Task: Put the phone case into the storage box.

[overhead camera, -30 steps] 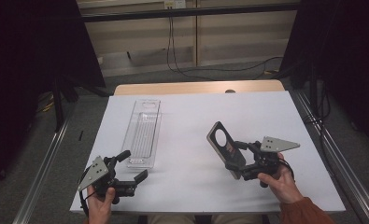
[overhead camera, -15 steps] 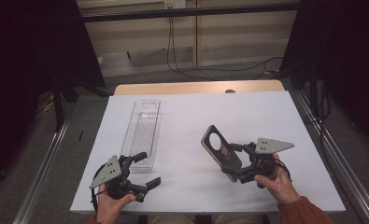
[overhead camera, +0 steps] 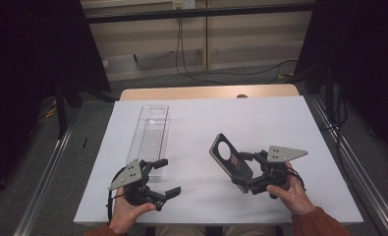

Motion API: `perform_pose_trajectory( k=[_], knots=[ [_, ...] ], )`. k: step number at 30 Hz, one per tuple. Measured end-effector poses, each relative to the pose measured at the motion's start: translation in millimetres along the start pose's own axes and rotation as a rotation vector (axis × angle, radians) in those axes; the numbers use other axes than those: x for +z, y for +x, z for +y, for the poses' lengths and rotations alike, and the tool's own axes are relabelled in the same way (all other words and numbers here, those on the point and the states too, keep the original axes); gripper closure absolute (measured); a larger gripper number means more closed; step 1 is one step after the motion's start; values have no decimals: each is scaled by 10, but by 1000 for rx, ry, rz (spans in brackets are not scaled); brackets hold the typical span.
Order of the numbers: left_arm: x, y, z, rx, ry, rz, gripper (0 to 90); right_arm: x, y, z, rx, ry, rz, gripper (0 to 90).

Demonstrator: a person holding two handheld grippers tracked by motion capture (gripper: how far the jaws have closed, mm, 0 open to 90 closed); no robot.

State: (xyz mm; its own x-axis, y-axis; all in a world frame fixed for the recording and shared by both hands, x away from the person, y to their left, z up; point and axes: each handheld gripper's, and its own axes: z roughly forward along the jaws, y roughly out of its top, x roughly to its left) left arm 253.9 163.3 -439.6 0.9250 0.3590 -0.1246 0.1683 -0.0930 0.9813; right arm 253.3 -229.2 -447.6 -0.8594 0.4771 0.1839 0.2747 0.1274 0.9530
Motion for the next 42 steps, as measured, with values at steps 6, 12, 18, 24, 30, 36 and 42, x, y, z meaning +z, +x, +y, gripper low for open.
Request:
perform_pose_trajectory(
  k=[6,12,18,24,30,36,42],
  knots=[
    [120,69,99,7,-6,-44,15,3,15,18,-6,1,13,121],
    [325,43,239,54,-2,-65,16,2,19,28,-10,-1,19,121],
    [464,58,339,87,-4,-111,19,-12,26,39,-18,1,24,121],
    [574,94,380,68,-33,-153,14,-11,40,48,-10,-5,51,121],
    [723,106,389,74,-18,-198,14,-10,45,50,-12,-3,56,121],
    [816,104,416,68,-26,-208,3,-7,48,49,-15,-4,64,120],
    [899,101,396,74,-44,-262,3,18,64,51,-18,3,83,120]
  ],
)
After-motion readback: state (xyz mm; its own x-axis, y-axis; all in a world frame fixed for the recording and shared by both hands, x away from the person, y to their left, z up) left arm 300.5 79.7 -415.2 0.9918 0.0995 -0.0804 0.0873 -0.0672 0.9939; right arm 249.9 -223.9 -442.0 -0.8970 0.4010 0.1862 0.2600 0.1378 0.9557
